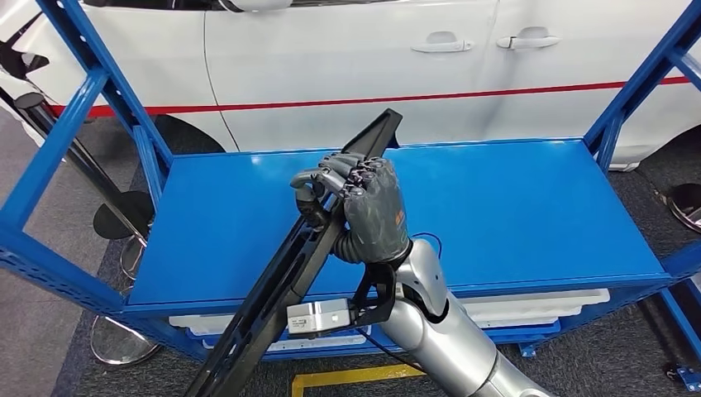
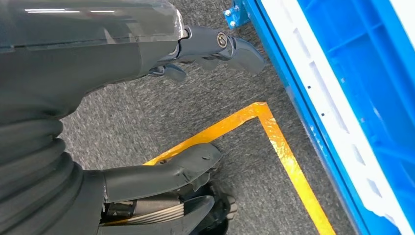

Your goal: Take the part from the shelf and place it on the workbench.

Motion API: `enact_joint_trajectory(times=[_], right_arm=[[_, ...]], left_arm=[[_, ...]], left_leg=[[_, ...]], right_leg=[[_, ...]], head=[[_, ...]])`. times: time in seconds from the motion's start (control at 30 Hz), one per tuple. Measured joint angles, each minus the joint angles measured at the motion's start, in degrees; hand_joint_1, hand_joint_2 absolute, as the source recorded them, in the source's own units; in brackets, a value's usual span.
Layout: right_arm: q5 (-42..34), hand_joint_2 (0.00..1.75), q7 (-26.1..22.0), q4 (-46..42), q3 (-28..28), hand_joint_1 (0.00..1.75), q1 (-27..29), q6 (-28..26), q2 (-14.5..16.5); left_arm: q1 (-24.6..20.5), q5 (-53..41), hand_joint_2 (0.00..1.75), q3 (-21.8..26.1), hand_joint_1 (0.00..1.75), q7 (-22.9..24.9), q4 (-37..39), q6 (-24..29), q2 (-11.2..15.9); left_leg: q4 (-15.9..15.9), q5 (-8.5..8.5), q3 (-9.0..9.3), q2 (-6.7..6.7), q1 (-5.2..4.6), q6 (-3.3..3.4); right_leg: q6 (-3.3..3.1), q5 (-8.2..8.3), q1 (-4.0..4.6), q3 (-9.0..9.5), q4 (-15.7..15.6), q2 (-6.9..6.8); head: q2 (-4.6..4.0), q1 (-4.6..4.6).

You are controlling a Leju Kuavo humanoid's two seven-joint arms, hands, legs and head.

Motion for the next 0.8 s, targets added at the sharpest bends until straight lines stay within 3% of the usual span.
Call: enact_joint_trajectory(times=[0.07, 0.1, 0.23, 0.3, 0.37, 0.43, 0.47, 0.53, 0.6, 0.73, 0.8], right_arm=[[-1.4, 1.75, -0.3, 0.1, 0.1, 1.75, 0.0, 1.1, 0.0], [-1.8, 1.75, -0.3, 0.1, 0.1, 1.75, 0.0, 1.3, 0.0], [-2.5, 1.75, -0.3, 0.1, 0.2, 1.75, -0.2, 1.5, 0.1], [-2.7, 1.75, -0.2, 0.1, 0.1, 1.75, -0.4, 1.7, 0.1], [-2.8, 1.75, 0.0, 0.1, -0.1, 1.75, -0.6, 2.1, 0.1], [-2.7, 1.75, 0.2, 0.1, -0.3, 1.75, -0.6, 2.2, 0.2], [-2.4, 1.75, 0.3, 0.1, -0.4, 1.75, -0.6, 2.1, 0.2], [-0.7, 1.75, 0.3, 0.1, -0.8, 1.75, -0.6, 0.8, 0.2], [2.7, 1.75, 0.3, 0.1, -1.5, 1.75, -0.5, -1.8, 0.3], [6.8, 1.75, 1.2, 0.2, -4.0, 1.75, 0.1, -4.9, 0.3], [6.8, 1.75, 2.0, 0.3, -5.4, 1.75, 0.1, -4.9, 0.2]], left_arm=[[0.0, 0.1, 1.75, 0.0, 0.0, 0.1, 0.0, -0.1, -0.1], [0.0, 0.1, 1.75, 0.0, 0.0, 0.2, 0.0, -0.2, -0.2], [0.2, 0.1, 1.75, 0.0, 0.0, 0.3, 0.0, -0.4, -0.5], [0.2, 0.0, 1.75, -0.1, 0.0, 0.5, 0.0, -0.8, -0.6], [0.2, 0.0, 1.75, -0.1, 0.0, 0.7, 0.0, -1.2, -0.7], [0.2, 0.0, 1.75, -0.2, 0.0, 0.8, 0.1, -1.5, -0.8], [0.2, 0.0, 1.75, -0.2, 0.0, 0.9, 0.1, -1.6, -0.8], [0.0, -0.1, 1.75, -0.4, 0.0, 0.9, 0.1, -1.7, -0.9], [-0.2, -0.1, 1.75, -0.7, 0.0, 1.0, 0.1, -1.8, -1.0], [-0.4, -0.1, 1.75, -1.3, 0.0, 1.3, 0.1, -1.9, -1.1], [-0.5, -0.1, 1.75, -1.6, 0.0, 1.4, 0.1, -2.1, -1.2]], left_leg=[[0.5, -0.21, -0.25, -0.08, -0.13, -0.3], [0.7, -0.26, -0.42, -0.09, -0.19, -0.54], [1.2, -0.58, -0.9, -0.04, -0.04, -1.72], [4.8, -3.32, -2.3, 0.01, 0.19, -2.3], [11.6, -7.18, -4.86, 0.03, 0.51, -2.85], [15.2, -8.4, -5.93, 0.04, 0.74, -3.16], [14.1, -7.52, -4.98, 0.04, 0.79, -3.19], [7.2, -4.62, -0.83, 0.04, 0.81, -2.98], [1.4, -3.05, 2.32, 0.02, 0.53, -2.49], [-0.3, -1.95, 2.56, 0.05, 0.15, -1.09], [-1.0, -1.03, 2.24, 0.24, 0.29, -0.23]], right_leg=[[-0.36, 2.44, 0.13, 3.27, -6.5, 0.02], [-0.53, 2.88, 0.24, 4.09, -8.3, 0.06], [-1.55, 3.51, 0.37, 4.28, -9.7, 0.2], [-2.21, 4.0, 0.16, 4.31, -10.2, -0.01], [-2.45, 4.23, 0.25, 4.05, -10.2, -0.16], [-2.42, 4.42, 0.33, 3.68, -10.1, -0.22], [-2.34, 4.52, 0.34, 3.49, -10.0, -0.21], [-2.1, 4.72, 0.33, 3.25, -9.8, -0.2], [-1.63, 4.99, 0.43, 3.01, -9.7, -0.21], [-0.18, 5.45, 0.24, 2.56, -9.8, -0.17], [0.26, 2.98, 0.17, 1.29, -7.0, -0.06]], head=[[0.0, -0.01], [0.0, -0.01], [0.0, -0.02], [0.0, -0.03], [0.0, -0.03], [0.0, -0.02], [0.0, -0.03], [0.0, -0.03], [0.0, -0.03], [0.0, -0.02], [0.0, 0.01]])
